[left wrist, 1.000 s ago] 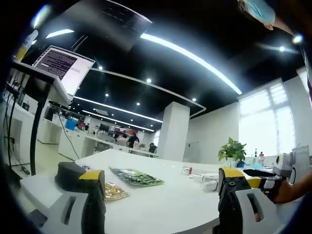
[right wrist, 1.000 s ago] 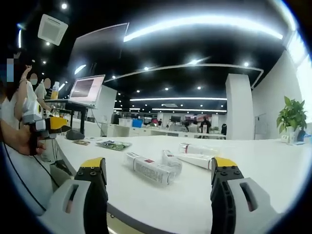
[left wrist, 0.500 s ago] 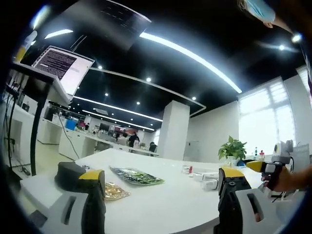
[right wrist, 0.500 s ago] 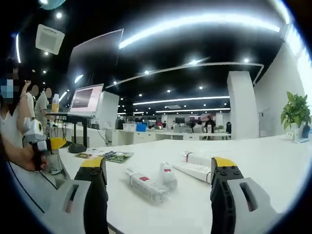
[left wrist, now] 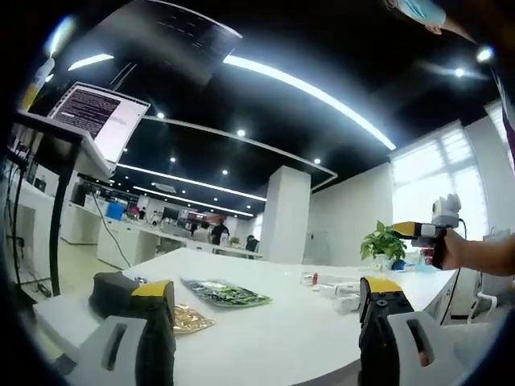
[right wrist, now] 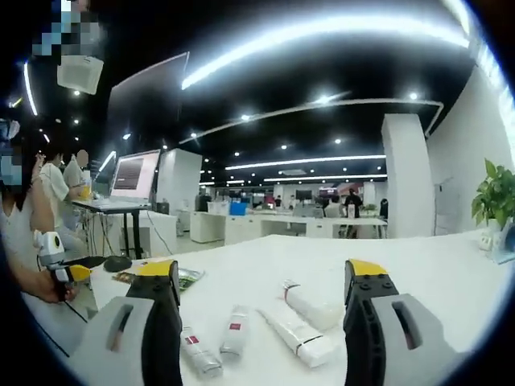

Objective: Arrange the skincare products in the storage area until every visible bottle or jar stands upright without overlapping.

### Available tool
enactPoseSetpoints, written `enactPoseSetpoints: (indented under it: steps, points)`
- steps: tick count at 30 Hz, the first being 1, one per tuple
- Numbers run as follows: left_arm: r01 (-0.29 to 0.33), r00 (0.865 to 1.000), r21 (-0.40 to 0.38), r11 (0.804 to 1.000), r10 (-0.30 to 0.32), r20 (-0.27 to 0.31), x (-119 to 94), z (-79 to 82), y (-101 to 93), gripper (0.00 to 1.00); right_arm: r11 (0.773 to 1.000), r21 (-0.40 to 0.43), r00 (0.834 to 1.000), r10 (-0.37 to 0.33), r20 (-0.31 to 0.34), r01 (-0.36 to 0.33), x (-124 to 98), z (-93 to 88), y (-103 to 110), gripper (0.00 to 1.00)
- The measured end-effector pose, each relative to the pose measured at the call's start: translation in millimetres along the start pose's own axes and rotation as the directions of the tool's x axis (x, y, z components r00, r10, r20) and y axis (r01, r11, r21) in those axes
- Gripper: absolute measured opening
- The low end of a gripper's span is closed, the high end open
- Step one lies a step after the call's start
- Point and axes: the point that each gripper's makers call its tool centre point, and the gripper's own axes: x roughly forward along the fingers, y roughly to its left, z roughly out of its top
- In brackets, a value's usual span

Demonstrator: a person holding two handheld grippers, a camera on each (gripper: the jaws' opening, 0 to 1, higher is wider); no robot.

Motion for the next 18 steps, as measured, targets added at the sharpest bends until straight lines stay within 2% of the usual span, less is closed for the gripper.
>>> enactPoseSetpoints:
  steps: [4,7,15,18]
  points:
    - [0.002,1.000,-0.001,1.000,-0.002,0.001,0,0.1,-0.9,0.98,0.999,0.044,0.999,0.031,-0.023,-0.030,13,9.1,-17,0.83]
    - [0.001,1.000,-0.001,1.000,-0.001,-0.003,0,-0.6,-1.0,0.98,0.999,0.029,0.998,0.043,-0.056,-0.041,20,9.1,-22,0.80]
    - [-0.001,1.000,0.002,1.000,0.001,-0.018,-3,-3.0,0.2,0.98,0.994,0.015,0.976,0.106,-0.188,-0.105,39,-6.2,-34,0.77]
    - [-0.005,1.000,-0.001,1.000,0.005,-0.021,-6,-3.0,2.0,0.98,0.991,0.059,0.967,0.133,-0.216,-0.123,45,-12.2,-38,0.74]
